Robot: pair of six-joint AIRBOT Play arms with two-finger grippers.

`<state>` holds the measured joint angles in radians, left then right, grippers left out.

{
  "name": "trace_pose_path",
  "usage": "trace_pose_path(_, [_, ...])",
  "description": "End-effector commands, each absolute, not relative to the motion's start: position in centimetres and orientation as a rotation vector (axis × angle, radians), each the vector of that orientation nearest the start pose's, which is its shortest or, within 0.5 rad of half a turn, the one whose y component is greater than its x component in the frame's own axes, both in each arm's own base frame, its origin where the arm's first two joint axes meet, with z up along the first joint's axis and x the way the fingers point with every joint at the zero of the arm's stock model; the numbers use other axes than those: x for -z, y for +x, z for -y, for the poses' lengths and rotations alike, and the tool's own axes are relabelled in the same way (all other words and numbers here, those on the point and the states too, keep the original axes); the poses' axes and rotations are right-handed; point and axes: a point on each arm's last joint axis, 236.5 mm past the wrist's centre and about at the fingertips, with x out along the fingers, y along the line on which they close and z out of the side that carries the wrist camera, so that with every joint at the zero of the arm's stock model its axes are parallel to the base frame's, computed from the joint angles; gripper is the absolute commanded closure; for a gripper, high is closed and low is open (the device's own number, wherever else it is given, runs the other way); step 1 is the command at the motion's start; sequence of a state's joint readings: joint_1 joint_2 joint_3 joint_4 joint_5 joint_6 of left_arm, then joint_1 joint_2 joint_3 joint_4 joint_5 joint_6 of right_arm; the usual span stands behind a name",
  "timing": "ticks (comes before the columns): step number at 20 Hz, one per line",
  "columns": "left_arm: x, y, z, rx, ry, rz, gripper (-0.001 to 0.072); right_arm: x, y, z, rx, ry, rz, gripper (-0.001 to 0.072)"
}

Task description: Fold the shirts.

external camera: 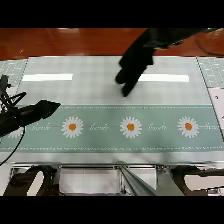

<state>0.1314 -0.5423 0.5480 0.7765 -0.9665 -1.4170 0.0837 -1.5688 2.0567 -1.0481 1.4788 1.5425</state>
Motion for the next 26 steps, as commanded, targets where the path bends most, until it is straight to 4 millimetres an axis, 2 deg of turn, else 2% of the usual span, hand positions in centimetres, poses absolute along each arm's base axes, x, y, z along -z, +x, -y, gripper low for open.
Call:
trace_pose_path(1, [-8.7,29.0,8.9,0.295,-0.621,-0.768,0.0683,-24.4,44.3,-6.1,-0.36,0.303,-0.976,0.0685])
trace_pose_path(5, [-9.0,29.7,6.9,0.234,-0.651,-0.733,0.0683,-26.2,41.6,4.4,-0.181,0.452,-0.929,0.0685])
trace_pose_path(8, [-9.0,30.0,5.8,0.208,-0.645,-0.715,0.0683,-25.2,38.1,11.4,-0.024,0.564,-0.944,0.0685])
trace_pose_path(10, [-9.3,30.4,5.1,0.186,-0.639,-0.689,0.0683,-23.4,35.3,14.7,0.059,0.635,-0.993,0.0685])
trace_pose_path(13, [-9.9,31.3,3.8,0.146,-0.638,-0.633,0.0683,-20.7,31.2,18.1,0.195,0.728,-1.058,0.0685])
trace_pose_path(14, [-10.1,31.6,3.5,0.137,-0.638,-0.617,0.0683,-19.3,29.2,19.1,0.268,0.753,-1.098,0.0685])
trace_pose_path(16, [-10.5,32.0,2.9,0.118,-0.635,-0.586,0.0683,-16.7,24.8,20.5,0.404,0.815,-1.172,0.0685])
trace_pose_path(19, [-11.2,32.6,2.1,0.091,-0.633,-0.542,0.0683,-12.4,15.3,21.7,0.707,0.921,-1.293,0.0684])
trace_pose_path(21, [-11.3,33.0,1.7,0.079,-0.631,-0.527,0.0683,-10.1,8.6,21.3,0.929,1.0,-1.349,0.0684])
trace_pose_path(22, [-11.0,33.0,1.6,0.077,-0.633,-0.533,0.0683,-9.1,6.2,20.8,1.016,1.048,-1.348,0.0684])
trace_pose_path(23, [-10.7,33.1,1.7,0.076,-0.636,-0.545,0.0683,-8.2,4.9,20.2,1.065,1.096,-1.337,0.0678])
trace_pose_path(24, [-10.2,33.2,1.7,0.077,-0.638,-0.56,0.0683,-7.1,4.1,19.5,1.091,1.142,-1.338,0.0526])
trace_pose_path(25, [-9.6,33.3,1.8,0.082,-0.633,-0.582,0.0683,-6.2,3.6,18.9,1.097,1.162,-1.371,0.0296])
trace_pose_path(26, [-8.9,33.4,1.9,0.085,-0.629,-0.605,0.0683,-5.6,3.3,18.5,1.094,1.17,-1.394,0.0298])
